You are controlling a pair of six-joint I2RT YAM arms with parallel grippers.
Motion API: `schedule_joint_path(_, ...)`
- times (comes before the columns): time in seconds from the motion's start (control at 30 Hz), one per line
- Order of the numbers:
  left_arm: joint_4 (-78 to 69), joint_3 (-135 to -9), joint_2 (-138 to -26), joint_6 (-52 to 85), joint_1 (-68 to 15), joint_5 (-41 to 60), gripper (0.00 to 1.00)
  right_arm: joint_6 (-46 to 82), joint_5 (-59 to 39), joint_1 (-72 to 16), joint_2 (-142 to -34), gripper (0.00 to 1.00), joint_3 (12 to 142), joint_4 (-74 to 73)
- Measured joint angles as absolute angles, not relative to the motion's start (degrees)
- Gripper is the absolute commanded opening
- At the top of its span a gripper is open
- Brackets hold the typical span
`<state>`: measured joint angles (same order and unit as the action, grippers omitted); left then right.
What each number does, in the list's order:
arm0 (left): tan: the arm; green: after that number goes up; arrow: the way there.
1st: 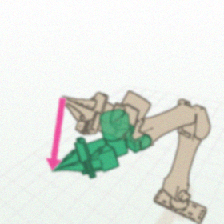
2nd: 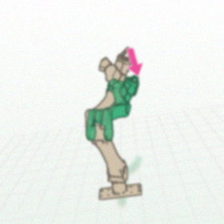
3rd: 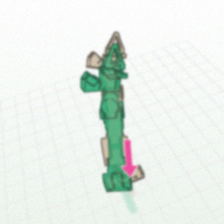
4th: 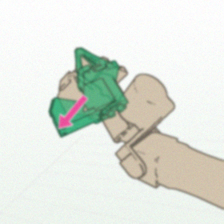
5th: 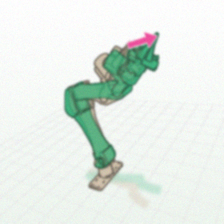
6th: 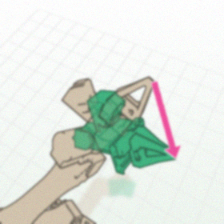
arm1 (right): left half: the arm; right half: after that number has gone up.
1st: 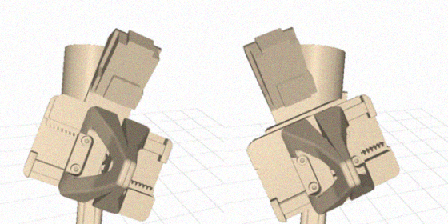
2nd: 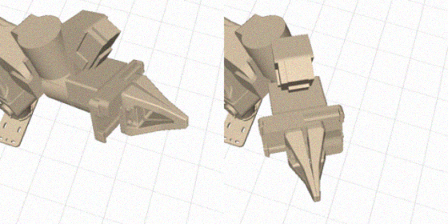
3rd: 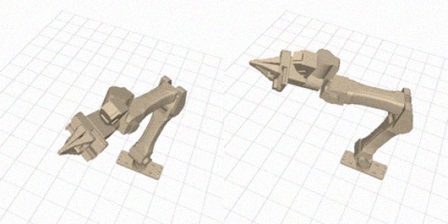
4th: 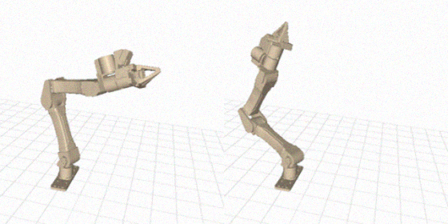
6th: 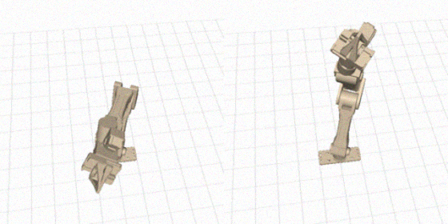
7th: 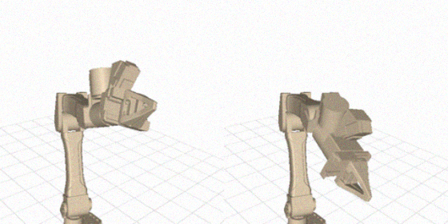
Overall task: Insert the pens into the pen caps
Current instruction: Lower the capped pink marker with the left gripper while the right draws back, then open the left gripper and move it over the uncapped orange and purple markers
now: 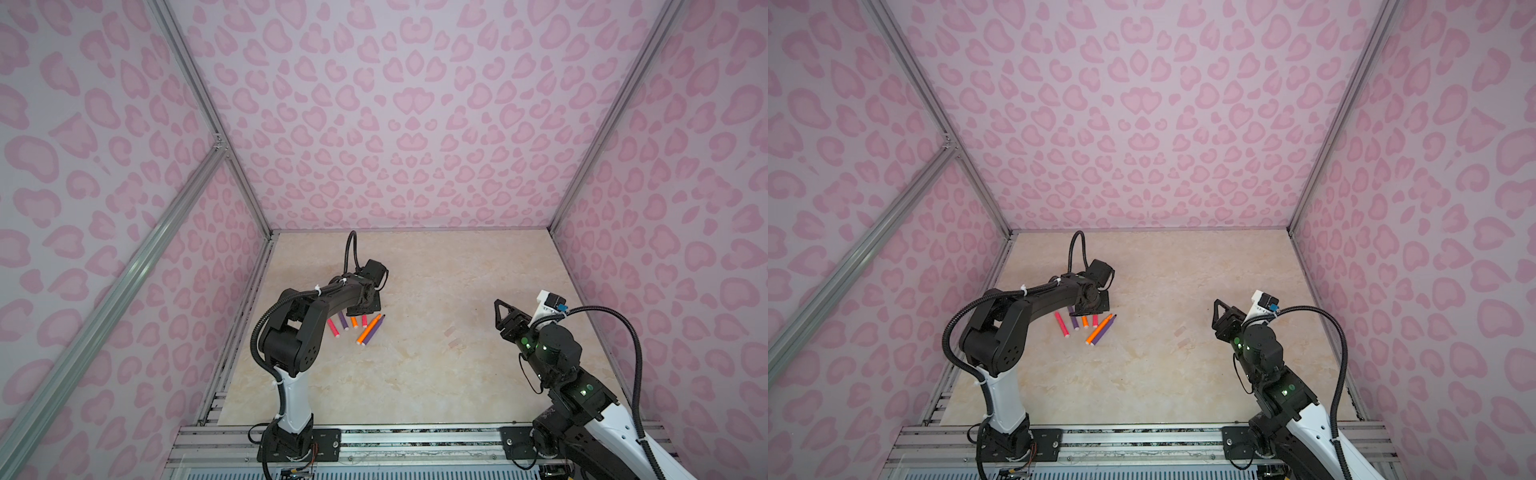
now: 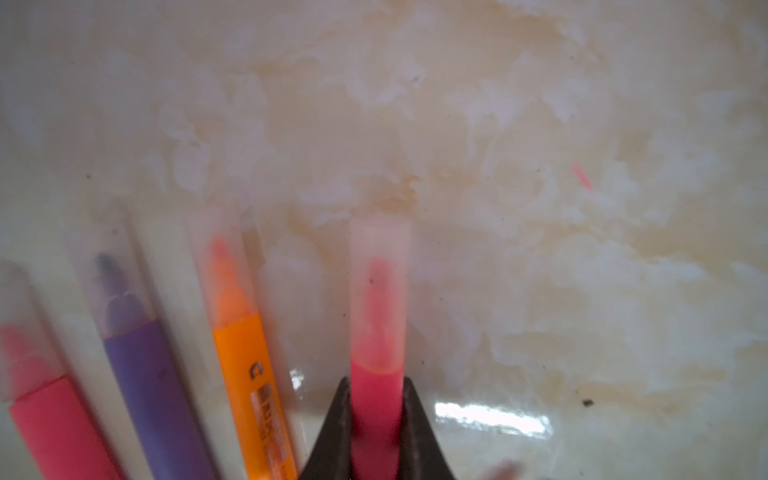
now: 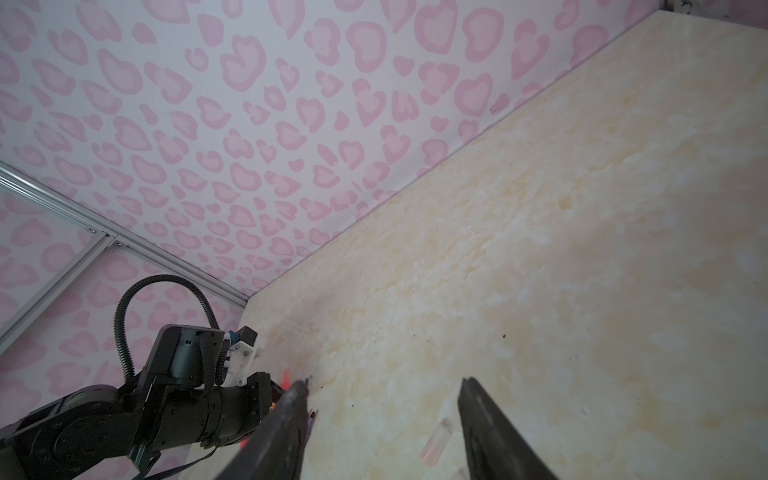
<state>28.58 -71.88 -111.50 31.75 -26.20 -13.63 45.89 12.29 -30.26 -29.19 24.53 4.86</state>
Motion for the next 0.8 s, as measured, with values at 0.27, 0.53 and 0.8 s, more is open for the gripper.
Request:
schedule_joint_path(0.27, 28.4, -70.4, -110.0, 31.8, -26.2, -12.3, 0.35, 45.9, 12.4, -30.3, -29.6, 0.59, 24.3, 5.7)
schedule_joint_path(0.53, 26.2, -64.2, -100.3, 32.3, -26.4, -13.0, 0.35, 45.4, 10.9, -30.3, -34.0, 0.59, 26.2, 5.9)
schedule_joint_path(0.8, 21.1, -52.2, -86.8, 36.2, -31.6, -10.3, 0.4, 43.5, 12.0, -30.3, -34.9, 0.6, 27.4, 7.0)
